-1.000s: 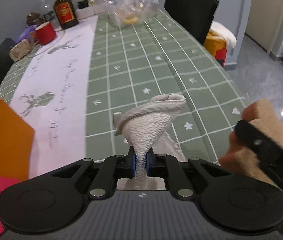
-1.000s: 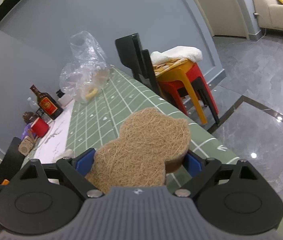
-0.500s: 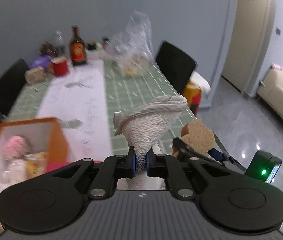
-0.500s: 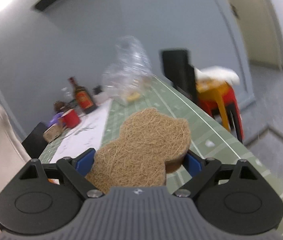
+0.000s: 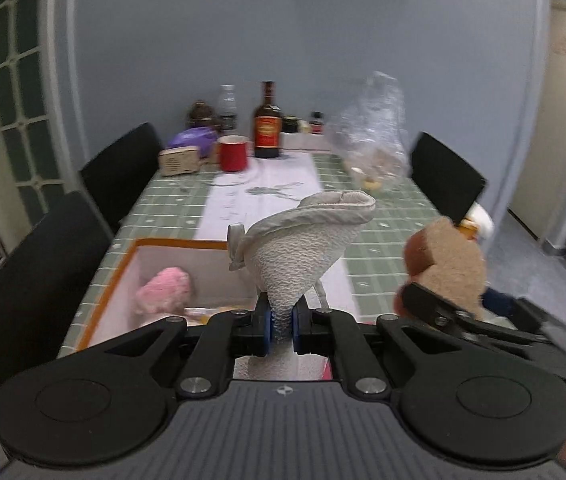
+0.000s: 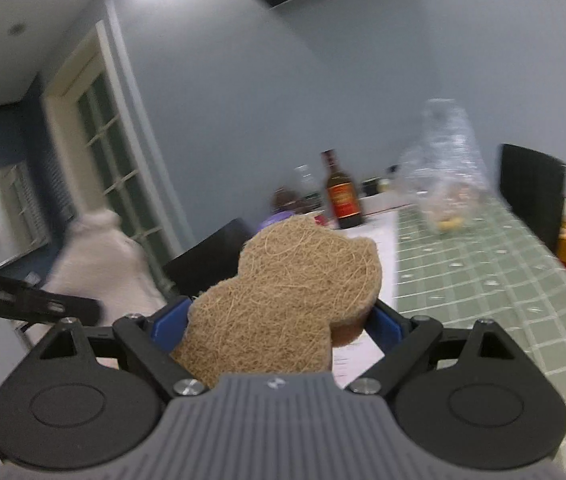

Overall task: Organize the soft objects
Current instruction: 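Carry both items over the box and open the left gripper to drop the mitt, then lower the coir sponge into the box and open the right gripper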

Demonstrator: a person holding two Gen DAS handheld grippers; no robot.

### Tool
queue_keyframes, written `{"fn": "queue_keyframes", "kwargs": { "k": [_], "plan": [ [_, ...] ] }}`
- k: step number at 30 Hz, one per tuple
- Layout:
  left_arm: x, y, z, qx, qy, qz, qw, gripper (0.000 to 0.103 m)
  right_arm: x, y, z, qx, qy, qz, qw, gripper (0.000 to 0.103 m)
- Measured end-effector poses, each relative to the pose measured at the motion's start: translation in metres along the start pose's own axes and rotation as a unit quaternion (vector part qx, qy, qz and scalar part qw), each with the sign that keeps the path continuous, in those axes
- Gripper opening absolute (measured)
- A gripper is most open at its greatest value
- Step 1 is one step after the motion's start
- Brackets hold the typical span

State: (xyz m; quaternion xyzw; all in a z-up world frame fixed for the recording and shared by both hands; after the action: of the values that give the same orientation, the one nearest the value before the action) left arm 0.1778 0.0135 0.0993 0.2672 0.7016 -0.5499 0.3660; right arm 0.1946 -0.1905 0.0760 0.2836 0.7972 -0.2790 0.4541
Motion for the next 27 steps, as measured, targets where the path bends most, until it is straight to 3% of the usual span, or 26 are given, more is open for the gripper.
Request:
{"fn": "queue_keyframes", "kwargs": {
  "k": [3,6,9,11,15,18,21,23,27],
  "plan": [
    [0.007,0.016,-0.023,-0.031,-0.006,0.015,0.9994,0.011,-0.003,0.013,-0.017,-0.002,-0.028,-0.01,1.0,0.09],
    [0.011,0.045,-0.043,-0.053,-0.023,-0.019,0.9982,0.011,-0.006,0.024,-0.022,-0.006,-0.025,-0.018,0.999,0.09],
    [0.014,0.076,-0.054,-0.102,-0.036,-0.06,0.9923,0.011,-0.006,0.04,-0.021,-0.017,-0.019,-0.031,0.999,0.09],
    [0.014,0.091,-0.06,-0.093,-0.051,-0.067,0.9921,0.011,-0.004,0.052,-0.025,-0.015,-0.025,-0.042,0.999,0.09],
    [0.012,0.104,-0.063,-0.039,-0.079,-0.074,0.9934,0.011,0.003,0.08,-0.025,-0.019,-0.02,-0.069,0.997,0.09],
    [0.015,0.109,-0.057,-0.026,-0.053,-0.063,0.9963,0.014,0.007,0.098,-0.023,-0.022,-0.011,-0.08,0.997,0.09],
    [0.02,0.107,-0.054,-0.059,-0.027,-0.024,0.9976,0.042,0.007,0.108,-0.024,-0.015,-0.019,-0.08,0.996,0.09],
    [0.027,0.096,-0.055,-0.094,-0.017,0.021,0.9952,0.069,0.005,0.111,-0.025,-0.012,-0.02,-0.078,0.997,0.09],
    [0.034,0.075,-0.05,-0.111,0.023,0.079,0.9904,0.087,0.004,0.121,-0.028,-0.001,-0.028,-0.071,0.997,0.09]
  ]
}}
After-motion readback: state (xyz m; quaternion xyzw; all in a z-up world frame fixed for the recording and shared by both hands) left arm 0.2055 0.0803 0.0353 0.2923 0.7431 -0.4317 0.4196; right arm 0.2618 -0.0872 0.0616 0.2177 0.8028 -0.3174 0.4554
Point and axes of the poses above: each gripper's, at about its wrist camera, not at the fingertips, and y roughly the way its jaws point, z to its right, x to its underside, the point moved 2 cm from there along y, roughly the way its jaws point, and after that the axes turned 14 degrees about -x, right-handed, at the moved point
